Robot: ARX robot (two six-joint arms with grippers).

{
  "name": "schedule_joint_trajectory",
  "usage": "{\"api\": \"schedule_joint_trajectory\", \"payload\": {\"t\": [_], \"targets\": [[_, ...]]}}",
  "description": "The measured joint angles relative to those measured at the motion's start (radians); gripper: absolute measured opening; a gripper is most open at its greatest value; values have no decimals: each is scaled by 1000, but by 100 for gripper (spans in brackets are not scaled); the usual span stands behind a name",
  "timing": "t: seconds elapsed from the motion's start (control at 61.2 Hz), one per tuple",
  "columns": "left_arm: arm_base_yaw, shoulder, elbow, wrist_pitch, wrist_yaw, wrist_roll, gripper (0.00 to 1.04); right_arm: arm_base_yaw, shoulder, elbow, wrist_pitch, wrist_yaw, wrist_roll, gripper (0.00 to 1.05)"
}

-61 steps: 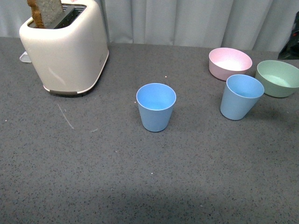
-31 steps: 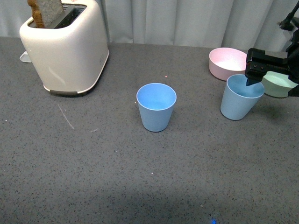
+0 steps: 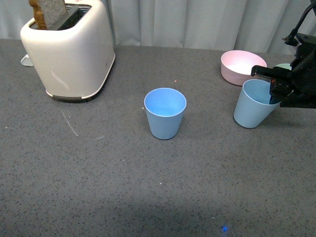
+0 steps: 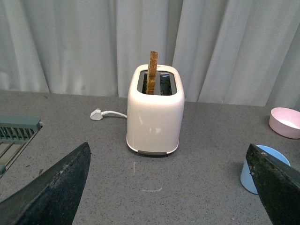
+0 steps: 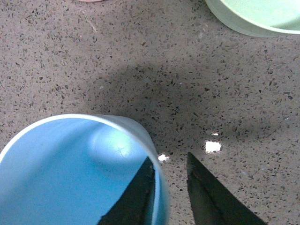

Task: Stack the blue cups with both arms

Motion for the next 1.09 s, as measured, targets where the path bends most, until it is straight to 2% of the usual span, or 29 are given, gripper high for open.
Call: {"api": "schedule_joint_trajectory", "payload": {"t": [0.016,0.065,0.147,0.294,0.458,0.539,0.67,0.833,1.095], "targets": [[0,0,0,0,0,0,98,2,0,0,0,0,3,16],[0,0,0,0,0,0,98,3,0,1,0,5,6,9],[0,0,0,0,0,0,98,7,0,2,1,7,9,0],[0,0,0,0,0,0,98,14,-10,2,4,-10,11,1],[0,0,0,0,0,0,98,44,-66,2,-14,-108,13,1],[0,0,0,0,1,0,98,98,-131,37,-45,-190,13,1],[0,0,0,0,0,0,98,185,-173,110,-74,-248,13,1],[0,0,0,0,0,0,98,269,-167,132,-99,-260,10,1],[0,0,0,0,0,0,98,309,-155,132,-106,-237,-4,1]]}}
